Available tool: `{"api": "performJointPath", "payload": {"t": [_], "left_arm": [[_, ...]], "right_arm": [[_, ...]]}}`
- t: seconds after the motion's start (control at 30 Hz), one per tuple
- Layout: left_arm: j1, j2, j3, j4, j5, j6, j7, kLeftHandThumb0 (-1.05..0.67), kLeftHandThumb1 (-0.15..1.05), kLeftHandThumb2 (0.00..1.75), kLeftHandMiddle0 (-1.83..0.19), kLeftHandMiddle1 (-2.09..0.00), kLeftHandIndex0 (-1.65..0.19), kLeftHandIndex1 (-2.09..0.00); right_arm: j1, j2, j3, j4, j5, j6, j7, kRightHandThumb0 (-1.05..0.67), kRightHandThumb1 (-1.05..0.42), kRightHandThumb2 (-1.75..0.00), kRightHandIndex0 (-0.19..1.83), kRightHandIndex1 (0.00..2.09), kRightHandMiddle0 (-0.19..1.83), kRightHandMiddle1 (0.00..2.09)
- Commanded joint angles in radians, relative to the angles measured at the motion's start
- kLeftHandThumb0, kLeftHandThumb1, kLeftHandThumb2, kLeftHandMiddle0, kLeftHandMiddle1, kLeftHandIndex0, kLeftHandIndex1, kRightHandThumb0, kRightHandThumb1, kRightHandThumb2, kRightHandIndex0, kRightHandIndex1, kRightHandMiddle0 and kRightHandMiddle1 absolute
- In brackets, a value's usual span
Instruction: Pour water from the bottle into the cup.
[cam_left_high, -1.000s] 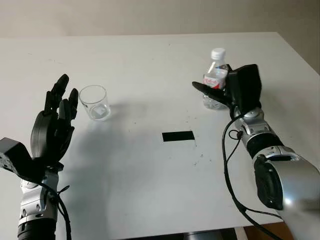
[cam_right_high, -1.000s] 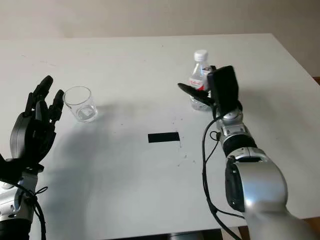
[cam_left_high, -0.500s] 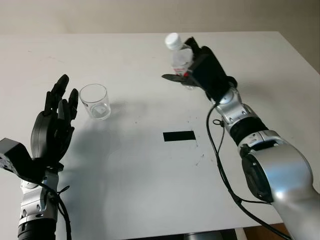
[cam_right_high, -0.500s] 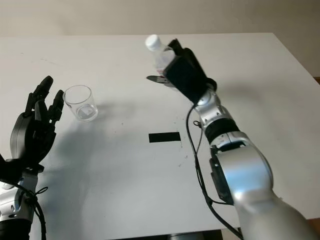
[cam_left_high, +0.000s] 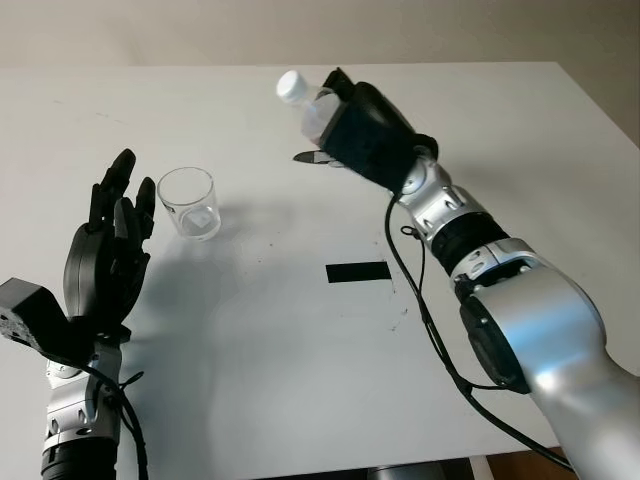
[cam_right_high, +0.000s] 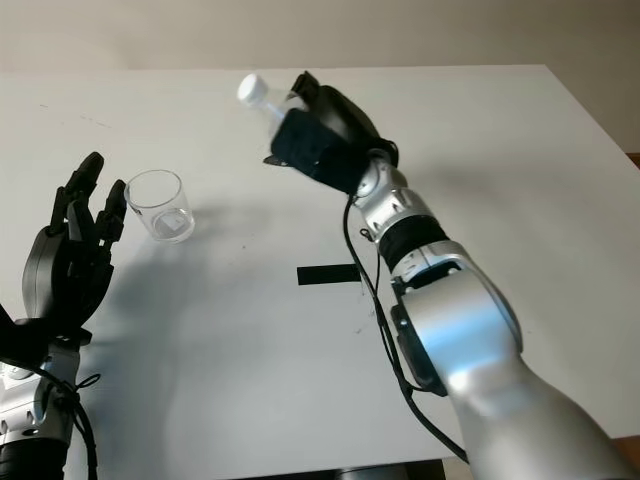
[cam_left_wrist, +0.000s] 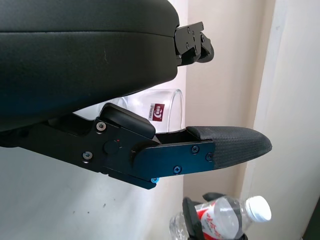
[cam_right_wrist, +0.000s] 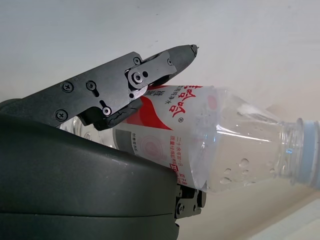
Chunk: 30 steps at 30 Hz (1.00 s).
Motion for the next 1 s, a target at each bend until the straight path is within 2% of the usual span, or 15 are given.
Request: {"api": "performJointPath", "payload": {"t": [0.0,0.37,0.53,0.57,0.6,0.63,0.7,0.77,0.83,0.9,0.97], "left_arm": [[0.014,-0.003,-0.003,-0.016,0.006,0.001,0.006,-0.90,1.05,0.57,0.02,0.00,0.19,-0.42],[0.032,-0.015,-0.009,-0.045,0.014,0.009,0.031,-0.90,1.05,0.57,0.01,0.00,0.19,-0.42],[0.032,-0.024,-0.011,-0.045,0.011,0.005,0.037,-0.88,1.05,0.55,0.02,0.00,0.19,-0.40],[0.032,-0.027,-0.011,-0.045,0.012,0.003,0.039,-0.87,1.05,0.56,0.01,0.00,0.19,-0.40],[0.032,-0.031,-0.011,-0.043,0.012,-0.002,0.042,-0.86,1.05,0.56,0.01,0.00,0.19,-0.40],[0.032,-0.035,-0.010,-0.043,0.013,-0.005,0.046,-0.86,1.05,0.56,0.00,0.00,0.19,-0.41],[0.034,-0.041,-0.008,-0.040,0.010,-0.011,0.045,-0.86,1.05,0.55,-0.01,0.00,0.19,-0.44],[0.038,-0.047,-0.008,-0.039,0.011,-0.023,0.044,-0.85,1.05,0.55,-0.01,0.00,0.19,-0.45],[0.042,-0.053,-0.006,-0.037,0.011,-0.034,0.043,-0.84,1.05,0.56,-0.01,0.00,0.19,-0.47],[0.048,-0.052,-0.005,-0.034,0.010,-0.043,0.036,-0.83,1.05,0.58,0.00,0.00,0.19,-0.48],[0.051,-0.054,-0.005,-0.030,0.011,-0.049,0.037,-0.83,1.05,0.58,-0.01,0.00,0.19,-0.49]], "right_arm": [[-0.051,0.012,0.005,0.008,-0.007,0.013,-0.012,-0.12,-1.05,-0.12,1.01,2.09,0.89,2.09],[-0.118,0.074,0.086,0.030,-0.099,0.112,-0.069,-0.14,-1.04,-0.18,1.06,2.09,0.82,2.09],[-0.149,0.099,0.129,0.036,-0.143,0.169,-0.074,-0.17,-1.00,-0.18,0.83,2.09,0.48,2.09],[-0.154,0.104,0.138,0.038,-0.152,0.182,-0.074,-0.18,-1.00,-0.14,0.71,2.09,0.31,2.09],[-0.158,0.108,0.149,0.040,-0.162,0.193,-0.077,-0.19,-1.00,-0.11,0.65,2.09,0.23,2.09],[-0.161,0.113,0.158,0.042,-0.171,0.204,-0.080,-0.20,-0.99,-0.09,0.55,2.09,0.13,1.98],[-0.165,0.123,0.167,0.045,-0.177,0.220,-0.084,-0.22,-0.98,-0.06,0.40,2.09,0.10,1.56],[-0.168,0.132,0.170,0.047,-0.178,0.231,-0.085,-0.22,-0.98,-0.05,0.33,2.09,0.09,1.37],[-0.169,0.139,0.172,0.050,-0.179,0.235,-0.089,-0.22,-0.98,-0.05,0.31,2.09,0.08,1.34],[-0.172,0.145,0.181,0.053,-0.184,0.237,-0.090,-0.23,-0.99,-0.06,0.32,2.09,0.07,1.50],[-0.177,0.151,0.199,0.056,-0.201,0.243,-0.087,-0.24,-0.99,-0.05,0.31,2.09,0.08,1.49]]}}
